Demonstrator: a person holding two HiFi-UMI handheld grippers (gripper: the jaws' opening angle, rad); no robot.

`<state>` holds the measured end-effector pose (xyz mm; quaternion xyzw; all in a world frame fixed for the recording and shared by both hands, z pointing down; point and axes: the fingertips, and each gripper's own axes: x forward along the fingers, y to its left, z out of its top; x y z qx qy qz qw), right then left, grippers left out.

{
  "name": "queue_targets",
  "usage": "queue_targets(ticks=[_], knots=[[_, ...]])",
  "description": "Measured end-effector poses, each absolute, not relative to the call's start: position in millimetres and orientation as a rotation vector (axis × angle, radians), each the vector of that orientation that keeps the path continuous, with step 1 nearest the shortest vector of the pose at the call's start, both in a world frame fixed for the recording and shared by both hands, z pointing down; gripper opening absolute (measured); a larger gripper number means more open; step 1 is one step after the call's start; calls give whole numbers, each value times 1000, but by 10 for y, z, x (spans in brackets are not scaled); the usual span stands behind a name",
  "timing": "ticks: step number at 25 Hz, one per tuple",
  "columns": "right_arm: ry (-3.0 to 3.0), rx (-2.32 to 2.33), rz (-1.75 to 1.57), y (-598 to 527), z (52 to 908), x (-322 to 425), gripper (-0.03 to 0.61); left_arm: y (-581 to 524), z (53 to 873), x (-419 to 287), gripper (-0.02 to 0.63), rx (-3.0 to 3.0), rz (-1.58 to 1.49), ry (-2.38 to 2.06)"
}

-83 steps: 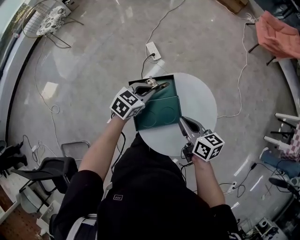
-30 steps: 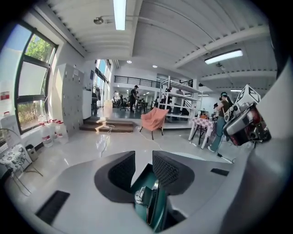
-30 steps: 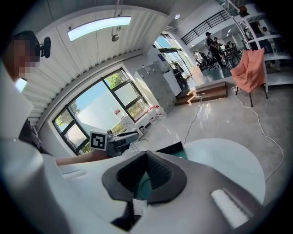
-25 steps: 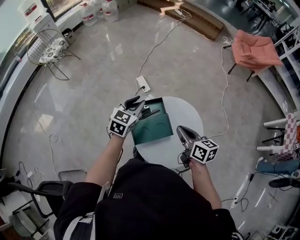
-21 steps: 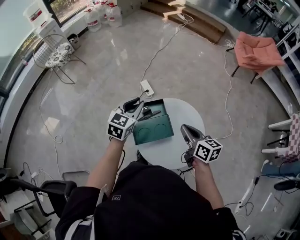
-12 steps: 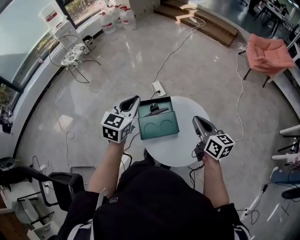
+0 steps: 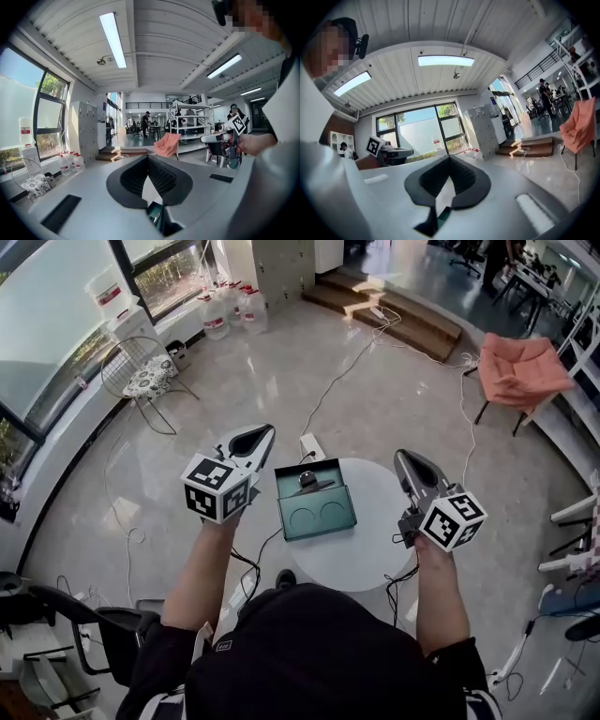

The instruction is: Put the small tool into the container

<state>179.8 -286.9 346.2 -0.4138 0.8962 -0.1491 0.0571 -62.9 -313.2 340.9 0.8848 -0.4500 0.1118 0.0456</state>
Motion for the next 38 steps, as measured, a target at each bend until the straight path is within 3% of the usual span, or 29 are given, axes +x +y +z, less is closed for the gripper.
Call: queue_targets(ticks=[18,28,38], knots=[[2613,-1238,156,-3004,1752,1353,8,-3450,2197,-742,6,2872,141,-1385],[2583,-1315,-39,-2976,2342,1436,8,-3469,2676,-909,6,2786,267,-1494],[2647,-1297,-20,-2991,2444,1172,8,-3454,2798,-996,6,2767,254,-1476]])
